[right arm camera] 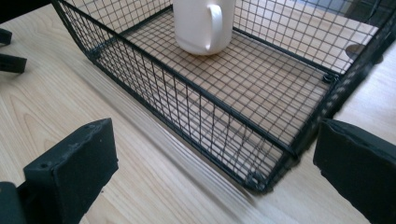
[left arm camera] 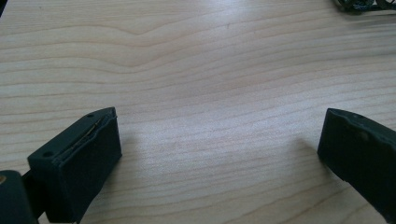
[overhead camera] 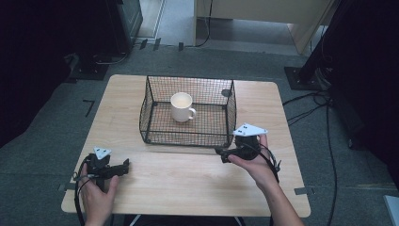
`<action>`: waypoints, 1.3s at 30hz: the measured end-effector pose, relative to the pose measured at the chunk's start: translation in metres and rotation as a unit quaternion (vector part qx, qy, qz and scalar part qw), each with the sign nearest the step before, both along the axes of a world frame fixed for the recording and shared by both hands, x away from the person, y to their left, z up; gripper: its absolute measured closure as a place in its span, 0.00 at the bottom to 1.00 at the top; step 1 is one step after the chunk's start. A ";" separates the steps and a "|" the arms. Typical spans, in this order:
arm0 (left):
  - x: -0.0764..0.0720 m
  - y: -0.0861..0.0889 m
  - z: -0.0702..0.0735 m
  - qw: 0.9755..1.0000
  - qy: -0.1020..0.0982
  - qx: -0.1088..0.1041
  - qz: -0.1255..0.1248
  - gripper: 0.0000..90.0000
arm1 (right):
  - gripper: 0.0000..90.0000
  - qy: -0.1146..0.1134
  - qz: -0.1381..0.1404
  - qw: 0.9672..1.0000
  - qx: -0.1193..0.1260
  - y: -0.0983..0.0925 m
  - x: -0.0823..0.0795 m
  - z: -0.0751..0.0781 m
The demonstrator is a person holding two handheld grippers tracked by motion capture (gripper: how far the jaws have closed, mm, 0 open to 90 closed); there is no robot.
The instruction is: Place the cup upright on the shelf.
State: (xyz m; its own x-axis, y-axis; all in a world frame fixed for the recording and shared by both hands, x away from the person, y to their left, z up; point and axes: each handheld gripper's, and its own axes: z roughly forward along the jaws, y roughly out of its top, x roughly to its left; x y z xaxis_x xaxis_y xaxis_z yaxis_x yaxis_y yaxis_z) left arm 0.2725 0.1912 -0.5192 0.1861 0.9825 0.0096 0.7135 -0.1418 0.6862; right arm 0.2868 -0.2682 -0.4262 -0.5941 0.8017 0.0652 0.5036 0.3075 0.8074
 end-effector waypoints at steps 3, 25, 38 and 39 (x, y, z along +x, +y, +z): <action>0.000 0.000 0.000 1.000 0.000 0.001 0.000 0.00 | 0.00 0.003 -0.002 1.000 0.002 -0.008 -0.005 -0.006; 0.000 0.000 0.000 1.000 0.001 0.001 -0.001 0.00 | 0.00 0.024 -0.046 0.999 0.010 -0.055 -0.024 -0.038; 0.000 0.000 0.000 1.000 0.001 0.001 -0.001 0.00 | 0.00 0.037 -0.080 0.996 0.000 -0.083 -0.032 -0.059; 0.000 0.000 0.000 1.000 0.001 0.001 -0.001 0.00 | 0.00 0.040 -0.083 0.996 0.000 -0.086 -0.033 -0.061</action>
